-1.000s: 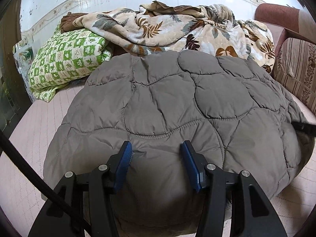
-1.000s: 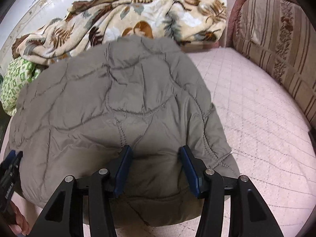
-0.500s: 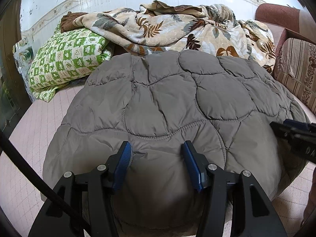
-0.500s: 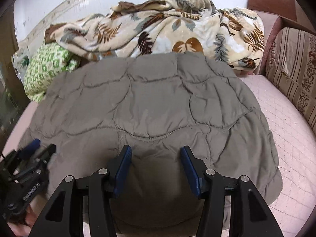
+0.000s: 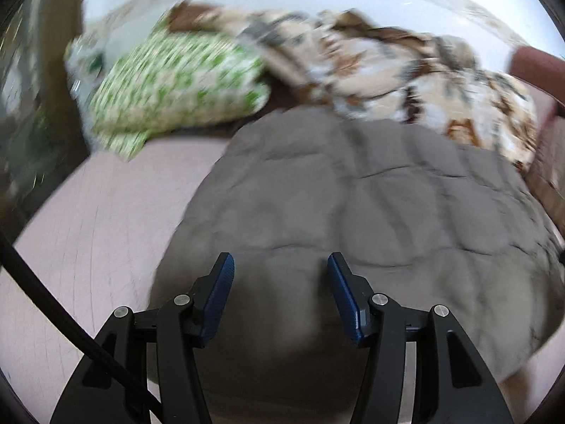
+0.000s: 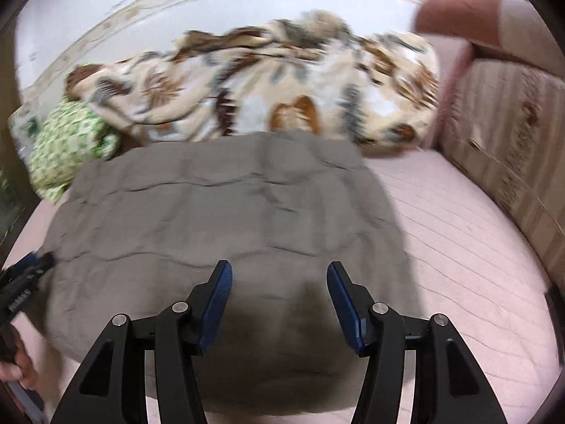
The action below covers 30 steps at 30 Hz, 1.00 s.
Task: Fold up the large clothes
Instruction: 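Smooth the folded grey jacket flat with both open tools, then grasp the jacket side edge with both tools and lift it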
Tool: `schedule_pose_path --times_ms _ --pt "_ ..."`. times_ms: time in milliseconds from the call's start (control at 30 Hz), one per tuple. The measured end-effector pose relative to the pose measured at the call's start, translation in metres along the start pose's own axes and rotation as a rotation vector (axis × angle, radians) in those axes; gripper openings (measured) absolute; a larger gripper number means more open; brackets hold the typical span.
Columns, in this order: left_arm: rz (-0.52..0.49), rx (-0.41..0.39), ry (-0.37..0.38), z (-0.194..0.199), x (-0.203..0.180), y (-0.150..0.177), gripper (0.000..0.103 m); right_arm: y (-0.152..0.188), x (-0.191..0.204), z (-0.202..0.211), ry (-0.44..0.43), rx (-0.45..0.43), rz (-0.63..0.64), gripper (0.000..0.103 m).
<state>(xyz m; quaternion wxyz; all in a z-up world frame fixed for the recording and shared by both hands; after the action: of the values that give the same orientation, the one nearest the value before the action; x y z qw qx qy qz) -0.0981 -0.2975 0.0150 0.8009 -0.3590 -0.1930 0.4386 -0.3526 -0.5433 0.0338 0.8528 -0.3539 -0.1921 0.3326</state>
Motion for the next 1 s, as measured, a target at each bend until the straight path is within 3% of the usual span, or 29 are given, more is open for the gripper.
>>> schedule_pose_path --times_ms 133,333,633,867,1000 --pt "0.009 0.031 -0.022 -0.012 0.006 0.004 0.055 0.014 -0.039 -0.015 0.034 0.091 -0.105 0.060" --pt "-0.063 0.014 -0.081 -0.017 -0.004 0.009 0.055 0.034 -0.039 -0.036 0.027 0.182 -0.117 0.061" --pt "-0.084 0.001 -0.099 -0.015 -0.005 0.007 0.055 0.032 -0.040 -0.039 0.046 0.181 -0.112 0.062" --pt "-0.066 -0.002 -0.087 -0.012 -0.004 0.005 0.055 0.010 -0.047 -0.017 0.071 0.084 -0.109 0.062" --pt "-0.045 0.001 -0.075 -0.011 0.000 0.003 0.055 0.013 -0.066 -0.026 0.083 0.116 -0.175 0.062"
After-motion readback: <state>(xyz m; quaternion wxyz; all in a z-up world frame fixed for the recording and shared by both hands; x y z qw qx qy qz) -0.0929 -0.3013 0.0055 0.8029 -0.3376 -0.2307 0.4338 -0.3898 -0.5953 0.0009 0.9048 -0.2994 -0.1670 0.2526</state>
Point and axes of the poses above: each gripper's, at about its wrist camera, not at the fingertips, and z roughly against the way its jaws point, x to its left, y to its underside, the point moved 8 cm from there along -z, roughly the way its jaws point
